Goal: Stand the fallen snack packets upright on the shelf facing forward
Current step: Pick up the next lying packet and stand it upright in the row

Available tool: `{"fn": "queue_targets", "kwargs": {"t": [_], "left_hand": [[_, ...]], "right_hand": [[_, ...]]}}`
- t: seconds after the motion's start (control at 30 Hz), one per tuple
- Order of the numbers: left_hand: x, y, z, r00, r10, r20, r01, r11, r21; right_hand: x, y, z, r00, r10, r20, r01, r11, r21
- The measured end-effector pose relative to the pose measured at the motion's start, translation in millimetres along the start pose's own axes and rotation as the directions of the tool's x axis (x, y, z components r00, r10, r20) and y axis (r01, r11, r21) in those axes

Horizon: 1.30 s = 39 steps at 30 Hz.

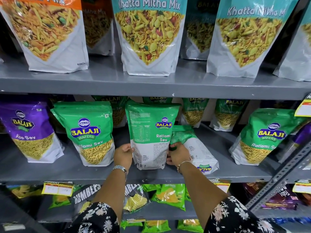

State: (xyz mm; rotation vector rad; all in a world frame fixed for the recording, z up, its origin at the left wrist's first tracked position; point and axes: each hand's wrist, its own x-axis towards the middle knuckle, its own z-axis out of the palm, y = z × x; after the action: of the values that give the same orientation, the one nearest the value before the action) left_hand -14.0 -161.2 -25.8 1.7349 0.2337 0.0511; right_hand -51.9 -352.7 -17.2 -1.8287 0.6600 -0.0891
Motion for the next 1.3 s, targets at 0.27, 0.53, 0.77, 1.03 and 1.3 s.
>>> {"fn": "queue_targets", "kwargs": {"t": [0.27,0.53,0.77,1.03,1.3], "left_hand": [[-7,-7,-4,0.999,-0.046,0.027,0.049,0.988,-0.149],[-18,-12,-6,0.997,-0.057,0.054,0.069,0.965,-0.254],[-27,-10,-2,0.992,0.049,0.120,-0.028,0.985,-0.167],[-30,-9,-1,0.976,0.047,0.213,-0.025,0.994,-0.109],[-19,-9,-9,0.980,0.031,0.194,-0.018,0.997,-0.070]], "right_hand": [[-6,-2,9,0.996,0.011,-0.088,-0.005,0.998,0.065],[-9,-5,27,0.974,-0.072,0.216,0.100,0.988,-0.119],[-22,8,46,0.970,-0.104,0.218,0.127,0.987,-0.095],[-41,3,40,0.982,-0.153,0.112,0.164,0.982,-0.093],[-3,14,11,0.967,-0.083,0.242,0.116,0.985,-0.127]]}}
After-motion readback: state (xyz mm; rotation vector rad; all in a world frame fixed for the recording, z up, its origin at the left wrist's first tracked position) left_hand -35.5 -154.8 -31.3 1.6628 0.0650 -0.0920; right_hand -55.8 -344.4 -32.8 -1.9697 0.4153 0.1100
